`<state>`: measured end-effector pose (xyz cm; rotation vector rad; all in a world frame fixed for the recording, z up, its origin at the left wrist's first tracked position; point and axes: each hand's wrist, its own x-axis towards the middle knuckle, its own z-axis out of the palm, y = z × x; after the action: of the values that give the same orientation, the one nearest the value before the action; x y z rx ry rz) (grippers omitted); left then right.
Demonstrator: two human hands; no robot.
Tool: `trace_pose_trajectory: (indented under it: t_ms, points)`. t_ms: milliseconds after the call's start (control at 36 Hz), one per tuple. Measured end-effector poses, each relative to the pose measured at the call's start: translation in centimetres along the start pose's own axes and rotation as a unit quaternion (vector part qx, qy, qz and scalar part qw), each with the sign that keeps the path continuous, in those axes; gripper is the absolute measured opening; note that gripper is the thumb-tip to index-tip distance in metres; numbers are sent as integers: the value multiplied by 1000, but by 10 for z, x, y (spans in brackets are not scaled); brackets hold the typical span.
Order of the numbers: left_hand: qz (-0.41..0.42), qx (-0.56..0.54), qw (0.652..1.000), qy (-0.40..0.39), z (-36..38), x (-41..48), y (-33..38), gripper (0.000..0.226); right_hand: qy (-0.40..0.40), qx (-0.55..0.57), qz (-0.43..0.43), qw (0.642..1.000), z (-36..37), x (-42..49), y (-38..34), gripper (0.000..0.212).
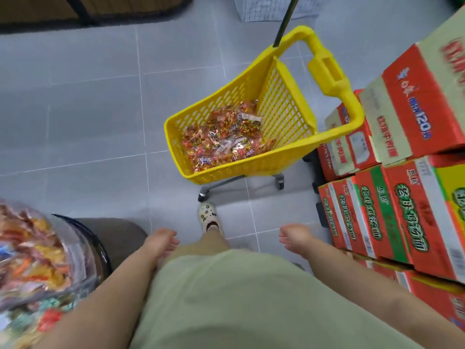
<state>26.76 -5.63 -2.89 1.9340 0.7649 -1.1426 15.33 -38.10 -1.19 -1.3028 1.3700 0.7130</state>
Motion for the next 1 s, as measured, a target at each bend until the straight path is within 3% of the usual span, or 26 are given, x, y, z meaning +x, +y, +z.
trace_pose_trajectory:
  t_ms: [167,361,611,722,778,889,1000]
  points:
    - [2,35,999,-26,-30,29,73,23,13,56,18,998,17,11,-63,6]
    - [39,66,997,-32,-70,53,160,8,8,42,-34,998,37,22,-161,30]
    - [36,14,999,-3,-80,87,225,11,-17,17,-81,996,55,38,-278,31]
    - [17,30,999,6,-71,107,235,11,-24,-63,-78,995,71,64,-308,15]
    - [11,46,999,26,-64,119,235,9,-47,-138,-81,986,78,82,-316,19]
    - [-24,35,998,56,-48,137,233,54,-83,-283,-98,951,95,119,-322,15]
    - [-25,2,997,74,-29,162,231,50,-88,-397,-127,905,113,157,-310,14]
